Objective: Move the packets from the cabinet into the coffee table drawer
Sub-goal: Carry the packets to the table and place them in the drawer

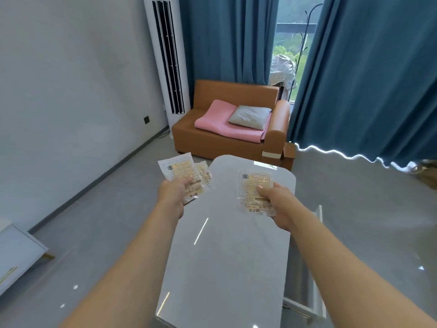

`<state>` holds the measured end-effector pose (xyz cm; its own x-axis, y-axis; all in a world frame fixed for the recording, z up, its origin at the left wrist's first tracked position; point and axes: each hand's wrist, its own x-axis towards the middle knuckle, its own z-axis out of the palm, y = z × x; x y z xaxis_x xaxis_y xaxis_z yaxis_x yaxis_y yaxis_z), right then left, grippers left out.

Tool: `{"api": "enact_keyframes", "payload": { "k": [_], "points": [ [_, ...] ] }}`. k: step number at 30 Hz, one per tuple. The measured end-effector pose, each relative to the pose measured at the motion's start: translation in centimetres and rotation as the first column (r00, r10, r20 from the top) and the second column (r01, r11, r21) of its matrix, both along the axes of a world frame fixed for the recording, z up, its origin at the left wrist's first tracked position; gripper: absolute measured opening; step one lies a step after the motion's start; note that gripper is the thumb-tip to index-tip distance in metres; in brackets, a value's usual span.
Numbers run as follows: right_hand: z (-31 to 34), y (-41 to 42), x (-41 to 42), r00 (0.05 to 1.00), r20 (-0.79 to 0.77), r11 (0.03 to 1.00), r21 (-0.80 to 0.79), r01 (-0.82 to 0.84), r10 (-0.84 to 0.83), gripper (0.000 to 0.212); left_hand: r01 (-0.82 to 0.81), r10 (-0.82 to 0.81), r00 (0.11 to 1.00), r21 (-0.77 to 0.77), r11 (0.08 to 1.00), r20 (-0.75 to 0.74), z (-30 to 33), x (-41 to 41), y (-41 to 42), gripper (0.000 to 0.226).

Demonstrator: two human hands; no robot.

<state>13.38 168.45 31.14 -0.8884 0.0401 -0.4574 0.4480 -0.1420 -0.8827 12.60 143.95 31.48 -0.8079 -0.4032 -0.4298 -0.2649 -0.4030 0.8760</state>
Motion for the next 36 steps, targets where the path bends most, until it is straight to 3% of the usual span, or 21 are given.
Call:
{"api": "enact_keyframes", "payload": {
  "k": [6,10,17,24,36],
  "points": [
    [-1.4,14.2,-1.0,1.000,0.004,1.000,0.000,-0.003,0.003,0.026,-0.015,0.015,0.998,0.003,1.000,-0.055,-0.6,-0.7,13.3,0.023],
    [-1.6,22.3,-1.7,0.999,0.042,1.000,-0.006,-0.021,0.021,0.024,0.000,0.000,1.000,0.017,1.000,0.006,-1.5,-0.2,22.3,0.029],
    [-2.6,31.0,-4.5,0.998,0.064,1.000,-0.002,-0.022,0.022,0.021,0.008,-0.010,0.999,0.076,0.997,0.032,-3.1,-2.5,31.8,0.029],
    [-5.5,42.5,-9.5,0.991,0.132,0.995,-0.101,0.017,-0.004,0.024,0.042,-0.046,0.996,0.041,0.998,0.079,-5.3,-7.6,43.5,0.030],
    [-11.7,48.5,-24.2,0.957,0.202,0.978,-0.028,-0.205,0.207,0.026,-0.023,0.033,0.995,-0.105,0.994,0.092,-10.8,-17.2,52.3,0.020]
  ]
}}
